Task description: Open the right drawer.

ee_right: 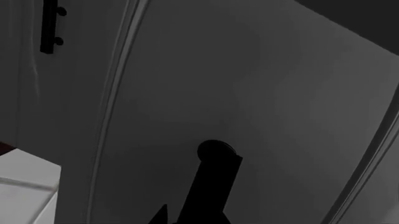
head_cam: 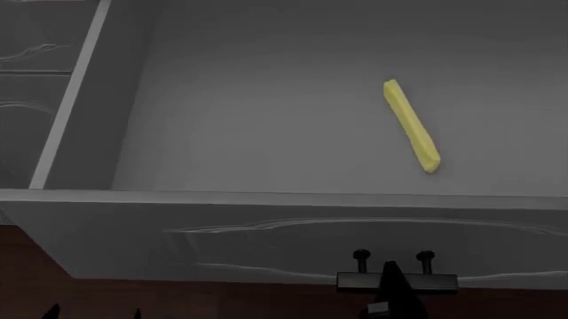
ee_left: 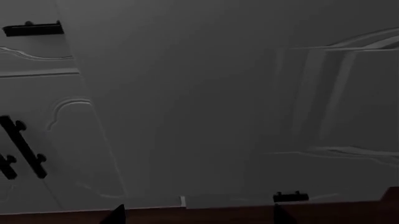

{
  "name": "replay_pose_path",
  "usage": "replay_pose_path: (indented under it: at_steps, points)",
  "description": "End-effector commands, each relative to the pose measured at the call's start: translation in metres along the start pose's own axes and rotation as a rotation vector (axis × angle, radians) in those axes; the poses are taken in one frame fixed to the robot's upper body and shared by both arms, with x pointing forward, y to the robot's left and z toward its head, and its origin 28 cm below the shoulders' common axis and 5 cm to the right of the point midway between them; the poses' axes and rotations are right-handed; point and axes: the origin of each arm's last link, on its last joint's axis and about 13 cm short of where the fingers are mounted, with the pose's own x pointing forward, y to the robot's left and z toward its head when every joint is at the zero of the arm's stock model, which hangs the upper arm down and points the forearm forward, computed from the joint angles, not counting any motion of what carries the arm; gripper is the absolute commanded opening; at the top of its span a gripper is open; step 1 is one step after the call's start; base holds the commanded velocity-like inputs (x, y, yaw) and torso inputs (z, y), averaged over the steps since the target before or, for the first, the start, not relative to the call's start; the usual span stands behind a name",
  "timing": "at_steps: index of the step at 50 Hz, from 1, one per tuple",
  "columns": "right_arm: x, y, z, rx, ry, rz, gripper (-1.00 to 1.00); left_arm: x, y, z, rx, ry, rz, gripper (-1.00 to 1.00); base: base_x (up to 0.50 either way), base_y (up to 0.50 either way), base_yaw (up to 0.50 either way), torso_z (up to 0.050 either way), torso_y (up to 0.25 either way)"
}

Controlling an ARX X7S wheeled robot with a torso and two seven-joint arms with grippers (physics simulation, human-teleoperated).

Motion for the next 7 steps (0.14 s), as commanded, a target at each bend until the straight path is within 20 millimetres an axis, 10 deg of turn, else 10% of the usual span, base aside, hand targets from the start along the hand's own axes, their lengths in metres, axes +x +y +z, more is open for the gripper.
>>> replay_pose_path:
  at_steps: [1,7]
  points:
    - [-0.0083,-0.0066,0.0198,0.017,-0.076,-0.049,-1.00,0.0036,-0.0018,0.0052,-0.022,-0.021,-0.008,1.00,-0.18,0.00,0.00,0.000,0.000]
    - [-0.0089,-0.0037,0.0202,0.021,-0.075,-0.046,-1.00,0.0030,-0.0024,0.0065,-0.021,-0.022,-0.009,1.00,-0.18,0.00,0.00,0.000,0.000]
